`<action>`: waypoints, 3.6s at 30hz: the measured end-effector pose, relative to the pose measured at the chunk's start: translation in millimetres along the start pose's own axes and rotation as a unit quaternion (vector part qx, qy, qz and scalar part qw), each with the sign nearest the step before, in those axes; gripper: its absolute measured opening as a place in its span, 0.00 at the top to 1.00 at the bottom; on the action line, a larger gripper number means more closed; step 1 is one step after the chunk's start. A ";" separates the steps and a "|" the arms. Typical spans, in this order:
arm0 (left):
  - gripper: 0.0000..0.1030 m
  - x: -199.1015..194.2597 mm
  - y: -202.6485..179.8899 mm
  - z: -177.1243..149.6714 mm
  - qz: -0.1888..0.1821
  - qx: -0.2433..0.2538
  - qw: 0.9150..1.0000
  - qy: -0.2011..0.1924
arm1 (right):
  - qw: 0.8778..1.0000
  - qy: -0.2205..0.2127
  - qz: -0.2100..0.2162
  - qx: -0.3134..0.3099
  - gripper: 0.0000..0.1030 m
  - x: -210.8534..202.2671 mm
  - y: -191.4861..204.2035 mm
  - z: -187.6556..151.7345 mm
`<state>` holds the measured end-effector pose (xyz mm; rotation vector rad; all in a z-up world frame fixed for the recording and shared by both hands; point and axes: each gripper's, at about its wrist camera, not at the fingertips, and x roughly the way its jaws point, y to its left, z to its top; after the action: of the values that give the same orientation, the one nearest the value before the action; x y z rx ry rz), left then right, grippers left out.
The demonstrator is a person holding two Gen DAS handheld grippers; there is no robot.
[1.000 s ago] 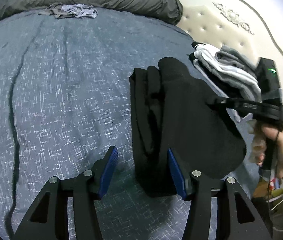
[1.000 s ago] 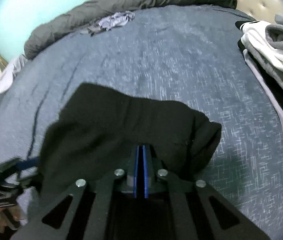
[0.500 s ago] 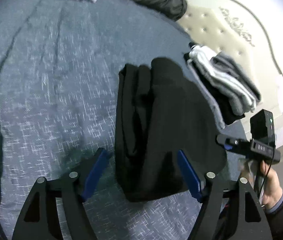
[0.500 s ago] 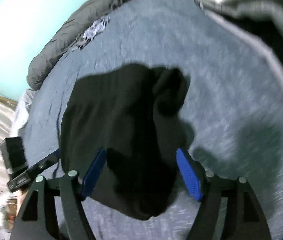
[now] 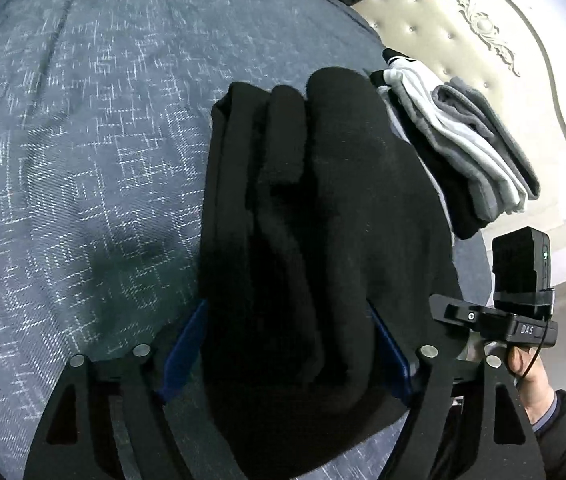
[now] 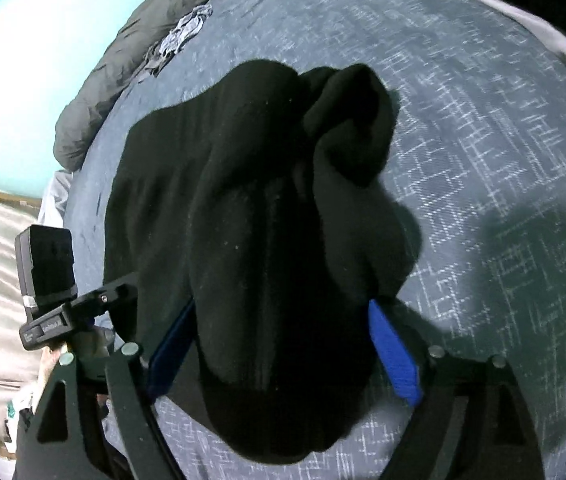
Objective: Fold clothes
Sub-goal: 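Grasp the folded black garment with the left gripper while the right gripper grasps it too, then lift the folded black garment with both grippers and carry it onto the clothes stack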
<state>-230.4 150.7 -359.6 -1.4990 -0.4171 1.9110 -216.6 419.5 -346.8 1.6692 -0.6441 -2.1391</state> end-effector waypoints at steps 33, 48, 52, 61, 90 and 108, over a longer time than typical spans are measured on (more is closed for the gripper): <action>0.12 20.0 4.8 12.5 -0.034 0.000 0.999 -0.001 | 0.999 -0.009 0.023 -0.026 0.41 36.1 -13.0 6.0; 0.48 4.4 -9.7 10.8 -0.026 0.034 0.999 -0.016 | 0.997 -0.033 0.013 -0.076 0.58 25.4 6.6 5.1; 0.50 -9.1 -19.1 13.7 -0.028 0.041 0.998 -0.030 | 0.996 -0.042 0.019 -0.083 0.59 18.2 12.4 7.4; 0.51 -40.0 -56.0 25.8 -0.030 0.065 0.996 -0.059 | 0.990 -0.070 0.015 -0.120 0.60 -20.2 31.2 19.1; 0.51 -60.1 -323.8 129.6 -0.027 0.130 0.981 -0.141 | 0.967 -0.130 -0.048 -0.212 0.60 -275.1 11.3 120.7; 0.51 85.6 -376.8 163.7 -0.064 0.067 0.989 -0.119 | 0.959 -0.081 -0.102 -0.251 0.60 -320.9 -103.3 200.1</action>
<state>-281.3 506.6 -143.1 -1.1352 -0.4690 1.9793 -332.1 704.1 -103.2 1.3354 0.0488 -2.3414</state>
